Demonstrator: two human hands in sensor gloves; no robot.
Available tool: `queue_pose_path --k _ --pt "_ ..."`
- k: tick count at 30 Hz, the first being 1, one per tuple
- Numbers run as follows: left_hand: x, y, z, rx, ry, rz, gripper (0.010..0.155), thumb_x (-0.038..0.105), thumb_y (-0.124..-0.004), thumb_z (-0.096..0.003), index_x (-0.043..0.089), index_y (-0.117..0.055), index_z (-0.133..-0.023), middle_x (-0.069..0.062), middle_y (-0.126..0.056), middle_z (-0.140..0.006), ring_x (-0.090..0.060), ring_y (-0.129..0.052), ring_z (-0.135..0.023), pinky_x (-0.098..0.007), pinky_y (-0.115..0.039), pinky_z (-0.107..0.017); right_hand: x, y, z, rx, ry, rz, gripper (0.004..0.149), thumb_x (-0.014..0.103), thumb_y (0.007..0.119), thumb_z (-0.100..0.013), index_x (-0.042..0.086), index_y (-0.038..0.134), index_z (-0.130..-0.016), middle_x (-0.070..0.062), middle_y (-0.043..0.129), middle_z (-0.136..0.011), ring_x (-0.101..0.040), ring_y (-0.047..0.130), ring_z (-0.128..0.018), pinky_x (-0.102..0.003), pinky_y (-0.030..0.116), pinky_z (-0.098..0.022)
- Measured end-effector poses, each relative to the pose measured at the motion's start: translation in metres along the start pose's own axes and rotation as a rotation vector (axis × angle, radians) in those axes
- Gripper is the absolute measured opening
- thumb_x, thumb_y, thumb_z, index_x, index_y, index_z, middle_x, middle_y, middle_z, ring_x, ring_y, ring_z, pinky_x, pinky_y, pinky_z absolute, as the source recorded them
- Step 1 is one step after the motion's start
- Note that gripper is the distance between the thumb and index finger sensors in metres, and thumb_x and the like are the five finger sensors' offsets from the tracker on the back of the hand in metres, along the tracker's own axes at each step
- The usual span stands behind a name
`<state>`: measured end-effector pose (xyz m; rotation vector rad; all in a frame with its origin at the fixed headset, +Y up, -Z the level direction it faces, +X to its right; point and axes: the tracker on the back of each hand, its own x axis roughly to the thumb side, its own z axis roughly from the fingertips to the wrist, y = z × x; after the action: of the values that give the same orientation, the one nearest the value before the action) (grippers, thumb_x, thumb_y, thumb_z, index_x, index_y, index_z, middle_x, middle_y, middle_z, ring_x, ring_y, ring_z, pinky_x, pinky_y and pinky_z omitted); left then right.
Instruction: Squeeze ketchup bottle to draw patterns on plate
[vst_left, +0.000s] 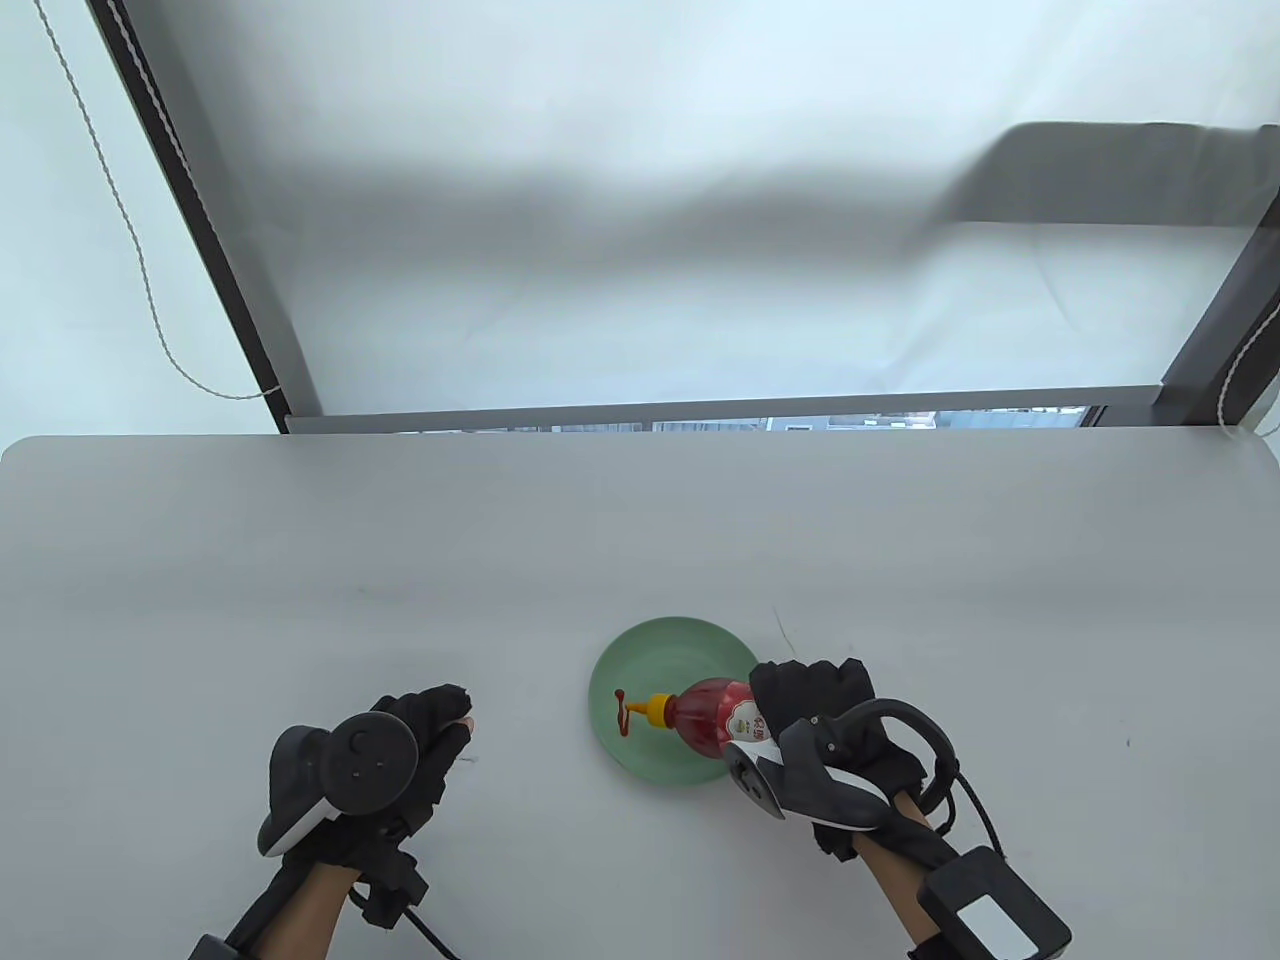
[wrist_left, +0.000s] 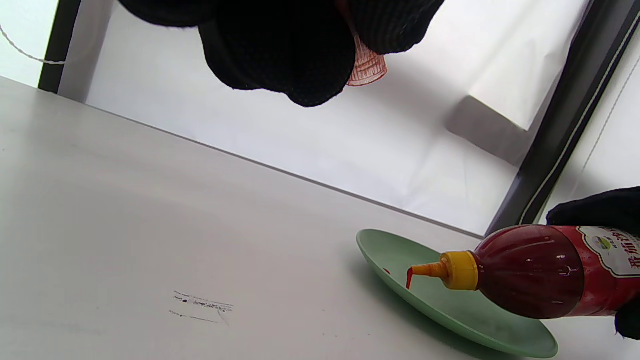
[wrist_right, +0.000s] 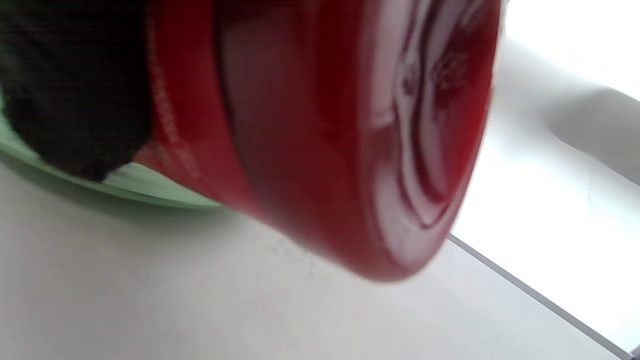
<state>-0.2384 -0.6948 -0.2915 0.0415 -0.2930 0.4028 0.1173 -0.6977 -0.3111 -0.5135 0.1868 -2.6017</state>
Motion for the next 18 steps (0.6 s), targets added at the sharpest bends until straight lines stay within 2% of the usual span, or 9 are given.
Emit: queue_pose_path --k 11,18 --pt "-0.002 0.001 0.0 0.0 0.007 0.008 0.045 0.03 -0.075 -0.0581 0.014 -0.066 -0.099 -0.014 -0.09 -0.087 -0.035 -0.089 -0.073 -0.05 -0.079 -0.047 -0.009 0.008 -0.023 0.031 0.058 0.01 0.095 0.064 0.1 -0.04 0.019 0.061 -0.113 -0.015 0.083 -0.105 -0.033 0.09 -0.091 -0.059 0.074 -0.073" --pt "-0.003 0.002 -0.001 0.008 0.008 0.004 0.044 0.03 -0.074 -0.0582 0.014 -0.066 -0.099 -0.014 -0.09 -0.087 -0.035 -0.089 -0.073 -0.05 -0.079 -0.047 -0.014 0.008 -0.021 0.023 0.057 0.01 0.094 0.064 0.1 -0.04 0.019 0.061 -0.113 -0.014 0.083 -0.105 -0.033 0.09 -0.092 -0.059 0.074 -0.073"
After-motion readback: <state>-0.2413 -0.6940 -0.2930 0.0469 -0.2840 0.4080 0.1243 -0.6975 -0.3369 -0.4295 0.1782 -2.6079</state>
